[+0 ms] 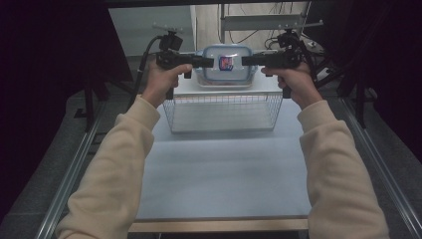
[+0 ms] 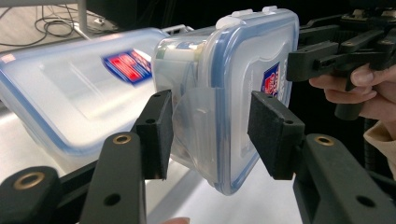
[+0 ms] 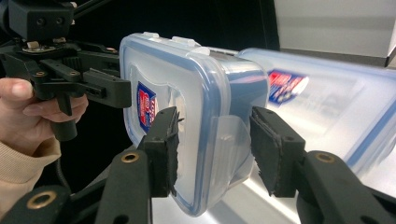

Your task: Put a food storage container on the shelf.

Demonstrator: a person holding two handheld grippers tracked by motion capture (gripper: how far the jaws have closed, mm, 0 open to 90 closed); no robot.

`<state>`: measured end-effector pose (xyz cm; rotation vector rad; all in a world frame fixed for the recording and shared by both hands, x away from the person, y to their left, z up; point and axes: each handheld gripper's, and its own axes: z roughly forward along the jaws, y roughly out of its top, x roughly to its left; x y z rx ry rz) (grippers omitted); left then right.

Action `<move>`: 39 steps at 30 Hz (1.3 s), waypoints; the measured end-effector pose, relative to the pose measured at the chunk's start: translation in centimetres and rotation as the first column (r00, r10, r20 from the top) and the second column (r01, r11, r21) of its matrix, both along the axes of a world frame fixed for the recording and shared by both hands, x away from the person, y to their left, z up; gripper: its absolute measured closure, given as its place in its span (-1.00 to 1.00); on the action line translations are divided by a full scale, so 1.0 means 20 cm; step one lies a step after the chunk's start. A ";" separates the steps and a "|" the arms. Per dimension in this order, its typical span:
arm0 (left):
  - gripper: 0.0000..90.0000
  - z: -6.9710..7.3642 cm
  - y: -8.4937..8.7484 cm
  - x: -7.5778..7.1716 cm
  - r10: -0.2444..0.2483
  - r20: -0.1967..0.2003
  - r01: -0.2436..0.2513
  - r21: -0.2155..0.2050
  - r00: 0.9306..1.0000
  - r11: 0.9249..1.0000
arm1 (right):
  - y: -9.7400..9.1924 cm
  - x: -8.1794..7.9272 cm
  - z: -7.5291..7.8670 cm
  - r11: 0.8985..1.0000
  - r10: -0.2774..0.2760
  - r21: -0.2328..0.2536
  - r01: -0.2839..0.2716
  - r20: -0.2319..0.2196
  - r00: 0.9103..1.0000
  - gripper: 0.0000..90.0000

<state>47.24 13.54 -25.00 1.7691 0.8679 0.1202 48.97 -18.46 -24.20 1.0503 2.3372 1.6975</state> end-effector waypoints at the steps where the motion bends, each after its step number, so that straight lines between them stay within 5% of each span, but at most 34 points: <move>1: 0.15 0.01 0.00 0.03 0.000 0.000 0.000 -0.002 1.000 1.000 | 0.00 0.03 0.01 1.000 -0.001 0.005 0.001 -0.001 1.000 0.17; 8: 0.15 0.00 0.01 0.21 0.011 -0.051 -0.012 -0.020 0.999 1.000 | 0.02 0.21 0.02 1.000 -0.025 0.012 0.026 -0.043 0.999 0.16; 16: 0.14 -0.04 0.02 0.30 0.036 -0.103 -0.040 -0.032 0.994 0.999 | 0.04 0.34 -0.01 0.998 -0.043 0.030 0.046 -0.096 0.994 0.14; 26: 0.06 -0.08 0.02 0.39 0.088 -0.163 -0.106 -0.107 0.983 0.989 | 0.06 0.41 -0.05 0.990 -0.123 0.053 0.133 -0.153 0.981 0.04; 32: -0.10 -0.11 0.02 0.43 0.137 -0.178 -0.157 -0.104 0.974 0.982 | 0.07 0.44 -0.09 0.980 -0.176 0.061 0.189 -0.176 0.969 0.01; 39: -0.16 -0.12 0.01 0.44 0.103 -0.168 -0.124 -0.117 0.980 0.985 | 0.04 0.43 -0.10 0.978 -0.169 0.091 0.188 -0.179 0.969 0.02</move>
